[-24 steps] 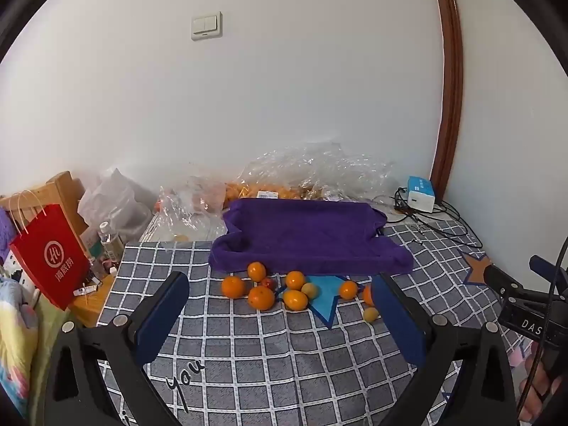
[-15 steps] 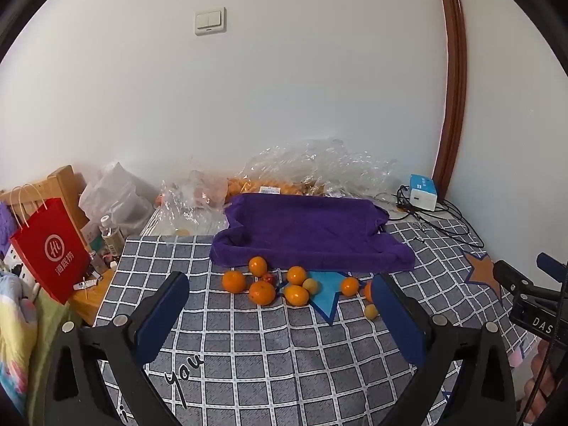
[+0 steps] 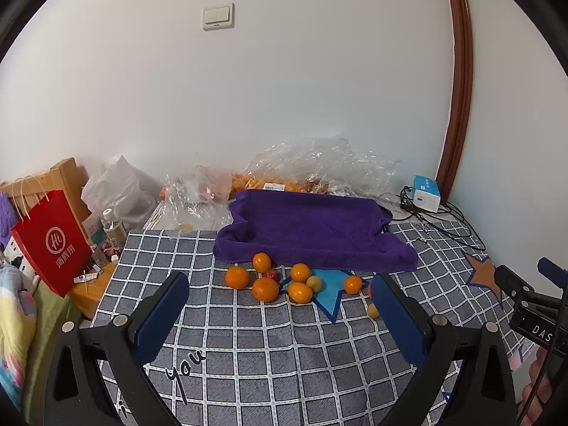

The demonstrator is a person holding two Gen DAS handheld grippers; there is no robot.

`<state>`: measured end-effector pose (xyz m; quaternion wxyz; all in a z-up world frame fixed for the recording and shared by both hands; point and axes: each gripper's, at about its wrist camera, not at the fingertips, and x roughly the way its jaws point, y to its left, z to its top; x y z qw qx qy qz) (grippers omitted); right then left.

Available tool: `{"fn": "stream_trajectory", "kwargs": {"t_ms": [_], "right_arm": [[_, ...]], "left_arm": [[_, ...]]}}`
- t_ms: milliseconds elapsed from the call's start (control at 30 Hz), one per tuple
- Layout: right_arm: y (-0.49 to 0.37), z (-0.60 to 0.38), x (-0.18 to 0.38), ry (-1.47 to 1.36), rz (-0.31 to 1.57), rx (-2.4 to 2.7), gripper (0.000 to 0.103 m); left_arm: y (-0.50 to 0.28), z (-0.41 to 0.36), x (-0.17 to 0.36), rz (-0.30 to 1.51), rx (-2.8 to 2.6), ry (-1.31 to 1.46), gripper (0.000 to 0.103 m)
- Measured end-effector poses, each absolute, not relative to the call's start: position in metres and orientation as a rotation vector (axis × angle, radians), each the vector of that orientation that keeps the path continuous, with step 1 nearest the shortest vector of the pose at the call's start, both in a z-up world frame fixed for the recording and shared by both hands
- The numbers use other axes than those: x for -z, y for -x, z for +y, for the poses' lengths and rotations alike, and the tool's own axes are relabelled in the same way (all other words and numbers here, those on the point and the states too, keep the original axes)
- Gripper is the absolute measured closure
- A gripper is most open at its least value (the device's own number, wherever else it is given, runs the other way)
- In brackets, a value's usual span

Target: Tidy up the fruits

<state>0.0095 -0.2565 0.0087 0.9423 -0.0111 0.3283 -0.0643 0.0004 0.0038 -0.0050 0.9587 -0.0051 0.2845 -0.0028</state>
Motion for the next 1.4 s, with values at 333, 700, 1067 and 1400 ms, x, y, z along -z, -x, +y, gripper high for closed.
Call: {"fn": "stream_trajectory", "kwargs": {"t_ms": [333, 700, 1067, 1400], "right_arm": [[-0.0101, -0.2578, -0.0078, 0.021, 0.667, 0.122, 0.000], [-0.0074, -0.2552, -0.0066, 0.018, 0.662, 0.122, 0.000], [-0.0059, -0.2543, -0.0064, 0.019, 0.660, 0.121, 0.000], [-0.0058, -0.2523, -0.0072, 0.020, 0.659, 0.121, 0.000]], "left_arm": [[-0.0001, 0.0065, 0.0039, 0.573, 0.005, 0.011, 0.000], [0.0007, 0.0071, 0.0033, 0.571, 0.007, 0.016, 0.000], [0.0028, 0.0066, 0.0036, 0.568, 0.004, 0.014, 0.000], [0.0029, 0.0073, 0.0036, 0.568, 0.004, 0.014, 0.000]]}}
